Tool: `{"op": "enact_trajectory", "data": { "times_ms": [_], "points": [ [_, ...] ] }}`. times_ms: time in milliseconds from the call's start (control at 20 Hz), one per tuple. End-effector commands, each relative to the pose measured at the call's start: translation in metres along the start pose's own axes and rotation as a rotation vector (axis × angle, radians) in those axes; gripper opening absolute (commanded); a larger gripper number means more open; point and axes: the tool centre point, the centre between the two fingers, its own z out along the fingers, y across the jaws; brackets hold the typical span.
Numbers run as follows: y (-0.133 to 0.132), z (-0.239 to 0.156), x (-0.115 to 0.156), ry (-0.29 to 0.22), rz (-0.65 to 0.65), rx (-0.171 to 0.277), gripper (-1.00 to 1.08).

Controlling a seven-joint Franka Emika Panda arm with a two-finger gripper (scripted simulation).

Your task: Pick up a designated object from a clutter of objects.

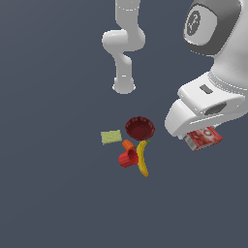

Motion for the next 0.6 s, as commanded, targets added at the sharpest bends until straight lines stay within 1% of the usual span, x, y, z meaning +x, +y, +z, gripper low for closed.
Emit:
{"op": "enact_trajectory", "data": {
  "times_ms": [0,250,550],
  "points": [
    [-0.011,-0.012,0.007,-0.001,0.001,0.000,-1.00],
    [-0.028,-0.030,0.019,-0.001,0.001,0.000,-1.00],
    [-0.039,-0.042,0.028,-0.001,0.000,0.001,-1.00]
  ]
}}
